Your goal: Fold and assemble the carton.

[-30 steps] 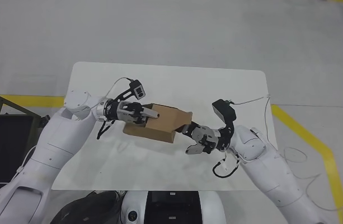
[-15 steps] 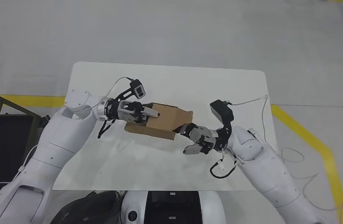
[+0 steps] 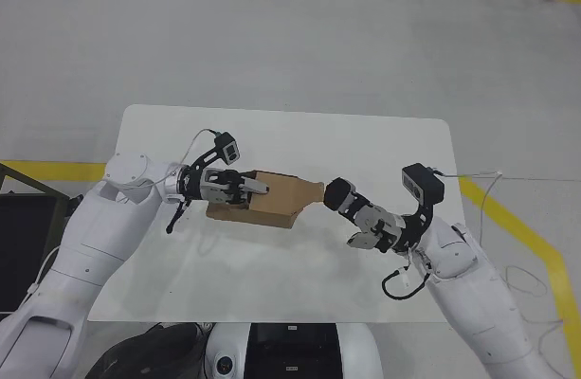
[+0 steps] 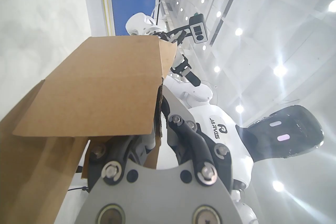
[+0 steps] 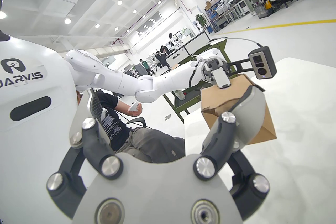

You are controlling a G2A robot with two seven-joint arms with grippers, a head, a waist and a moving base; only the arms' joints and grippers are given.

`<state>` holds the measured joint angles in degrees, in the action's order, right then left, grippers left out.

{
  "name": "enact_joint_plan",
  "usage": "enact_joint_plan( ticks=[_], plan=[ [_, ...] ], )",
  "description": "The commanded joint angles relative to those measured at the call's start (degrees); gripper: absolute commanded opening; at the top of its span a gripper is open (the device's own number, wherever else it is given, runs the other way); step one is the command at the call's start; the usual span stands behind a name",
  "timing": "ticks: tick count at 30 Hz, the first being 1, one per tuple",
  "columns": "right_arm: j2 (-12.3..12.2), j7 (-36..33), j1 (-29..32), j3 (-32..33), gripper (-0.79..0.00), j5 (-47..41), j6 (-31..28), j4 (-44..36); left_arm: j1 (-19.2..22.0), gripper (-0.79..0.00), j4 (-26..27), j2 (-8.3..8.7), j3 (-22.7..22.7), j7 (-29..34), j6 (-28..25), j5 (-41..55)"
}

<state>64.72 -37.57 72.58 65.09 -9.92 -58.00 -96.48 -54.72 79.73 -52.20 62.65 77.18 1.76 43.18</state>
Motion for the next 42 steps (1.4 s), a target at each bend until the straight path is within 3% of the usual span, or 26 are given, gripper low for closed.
enact_joint_plan(
  ticks=[1, 7, 19, 42],
  plan=[
    [0.0, -0.4, 0.3, 0.2, 0.000, 0.2, 0.0, -0.8, -0.1, -0.785, 0.4, 0.01, 0.0, -0.7, 0.3, -1.2],
    [0.1, -1.0, -0.2, -0.8, 0.000, 0.8, 0.0, -1.1, -0.3, -0.785, 1.2, 0.06, 0.3, -2.7, 0.7, -3.9],
    [0.6, 1.1, -1.7, -2.4, 0.000, 3.5, 0.0, 3.2, -0.8, -0.785, 0.7, -0.18, 1.4, 3.0, -0.1, 1.0],
    [1.4, 0.3, -5.2, -9.2, 0.000, 2.4, 0.0, 6.1, -0.9, -0.785, 0.5, -1.26, 1.2, 4.4, -1.0, 4.7]
  ],
)
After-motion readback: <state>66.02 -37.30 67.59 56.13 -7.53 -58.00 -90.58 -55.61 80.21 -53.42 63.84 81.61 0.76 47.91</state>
